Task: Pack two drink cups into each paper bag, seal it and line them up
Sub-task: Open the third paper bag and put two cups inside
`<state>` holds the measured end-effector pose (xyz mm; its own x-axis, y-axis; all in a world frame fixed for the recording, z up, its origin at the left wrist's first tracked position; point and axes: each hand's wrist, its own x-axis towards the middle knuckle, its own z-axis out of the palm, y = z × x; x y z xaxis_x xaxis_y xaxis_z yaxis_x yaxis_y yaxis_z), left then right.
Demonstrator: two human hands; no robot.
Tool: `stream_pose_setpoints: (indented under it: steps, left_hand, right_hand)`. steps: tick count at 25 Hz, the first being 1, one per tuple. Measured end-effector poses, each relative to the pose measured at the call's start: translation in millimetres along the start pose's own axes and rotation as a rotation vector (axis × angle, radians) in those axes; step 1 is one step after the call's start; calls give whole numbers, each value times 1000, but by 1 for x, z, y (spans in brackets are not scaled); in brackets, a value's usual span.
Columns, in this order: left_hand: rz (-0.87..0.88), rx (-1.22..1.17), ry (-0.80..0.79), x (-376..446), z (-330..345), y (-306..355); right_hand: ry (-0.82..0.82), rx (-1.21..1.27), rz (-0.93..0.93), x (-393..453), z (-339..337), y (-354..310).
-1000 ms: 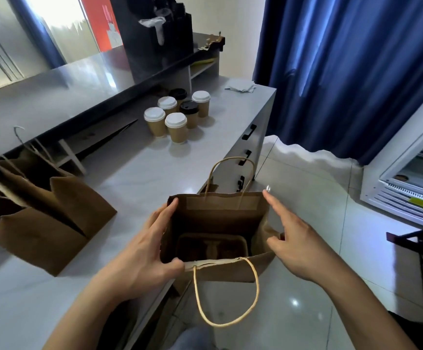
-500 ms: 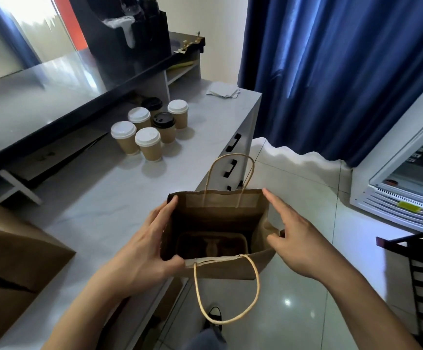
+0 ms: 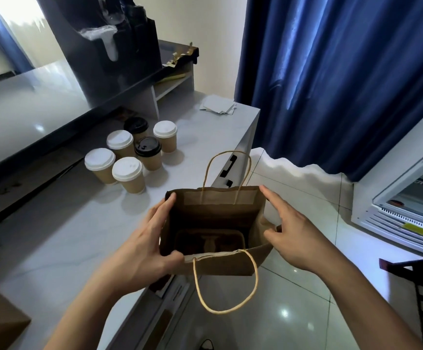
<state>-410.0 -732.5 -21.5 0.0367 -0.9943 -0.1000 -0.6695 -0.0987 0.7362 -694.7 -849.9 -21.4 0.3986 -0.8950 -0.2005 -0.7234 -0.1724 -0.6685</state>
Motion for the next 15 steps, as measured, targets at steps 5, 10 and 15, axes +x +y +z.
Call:
stream_pose_setpoints:
  steps: [5, 10, 15]
  left_hand:
    - [-61, -8, 63, 29, 10, 7]
    - [-132, -10, 168, 63, 34, 28]
    - [-242, -25, 269, 90, 59, 51]
  right_hand:
    - [-40, -19, -56, 50, -17, 10]
    - [-86, -88, -160, 107, -49, 30]
    - [-201, -80, -265, 159, -78, 47]
